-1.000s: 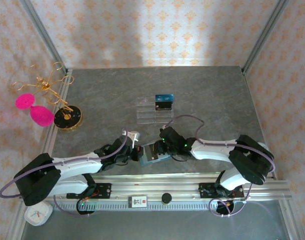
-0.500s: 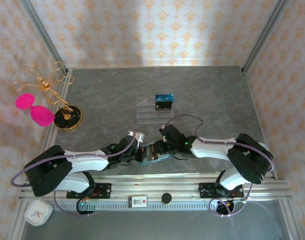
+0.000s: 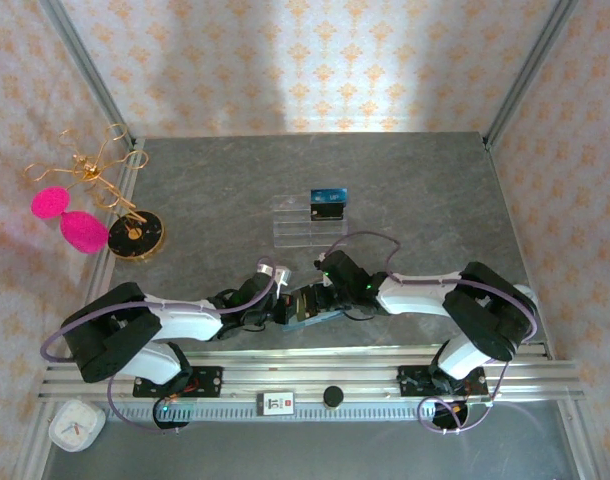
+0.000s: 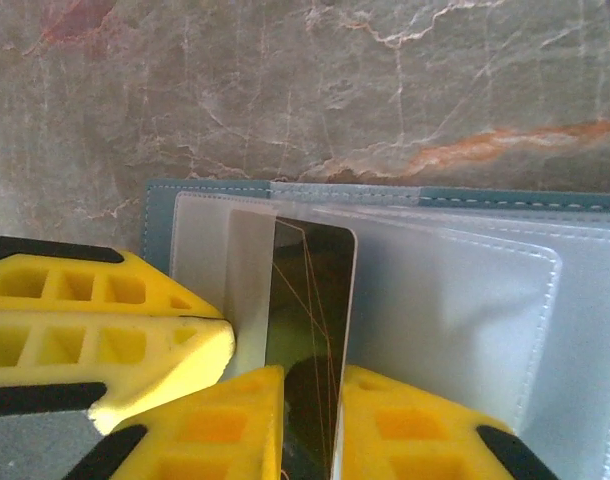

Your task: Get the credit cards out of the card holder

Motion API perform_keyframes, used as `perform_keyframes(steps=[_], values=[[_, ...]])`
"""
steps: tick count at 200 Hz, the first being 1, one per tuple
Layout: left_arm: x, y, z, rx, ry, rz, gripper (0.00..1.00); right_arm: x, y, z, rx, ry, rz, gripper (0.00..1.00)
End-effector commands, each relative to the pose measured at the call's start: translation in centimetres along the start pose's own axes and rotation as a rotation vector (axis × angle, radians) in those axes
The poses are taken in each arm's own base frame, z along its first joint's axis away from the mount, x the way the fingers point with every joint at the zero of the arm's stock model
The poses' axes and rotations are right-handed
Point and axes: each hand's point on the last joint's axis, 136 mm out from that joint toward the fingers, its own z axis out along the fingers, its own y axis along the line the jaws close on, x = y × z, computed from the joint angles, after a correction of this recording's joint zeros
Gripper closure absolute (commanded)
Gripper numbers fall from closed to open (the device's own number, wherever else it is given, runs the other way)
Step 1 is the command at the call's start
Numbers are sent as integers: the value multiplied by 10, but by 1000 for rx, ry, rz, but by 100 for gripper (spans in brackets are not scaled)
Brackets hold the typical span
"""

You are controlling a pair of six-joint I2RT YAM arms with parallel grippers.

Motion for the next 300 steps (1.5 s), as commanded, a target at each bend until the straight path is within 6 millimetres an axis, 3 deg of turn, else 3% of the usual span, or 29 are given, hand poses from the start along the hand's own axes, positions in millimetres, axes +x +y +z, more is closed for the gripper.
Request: perform_keyframes(steps=[1,11,51,71,97,123,146,171,202,246,278,300], values=[[21,15,0,-40,62,-15,100,-7,-3,0,31,-25,2,95],[21,17,-2,-50,59,-14,100,-9,-11,-3,71,-48,17,100],[24,24,-9,-60,54,-19,100,-12,-42,-22,185,-127,74,100],[24,21,-8,-46,54,-22,100,-16,-42,-34,180,-165,77,100],[11,12,-11,-23,24,-8,100,-33,-18,-56,103,-236,19,100],[-35,-23,-35,127,-112,-4,100,-54,9,-89,25,-346,-42,100],[-79,-60,-74,321,-282,12,74,-68,37,-112,-105,-437,-66,100],[-107,-96,-114,515,-417,42,59,-84,63,-137,-234,-540,-58,100],[-117,-114,-141,650,-495,41,53,-98,92,-167,-383,-638,-60,100],[-130,-109,-165,710,-602,-15,49,-103,114,-195,-513,-708,-76,100],[-131,-117,-171,766,-601,-11,50,-100,128,-198,-585,-687,-103,100],[-131,-124,-174,814,-593,-8,56,-102,134,-202,-621,-699,-112,100]])
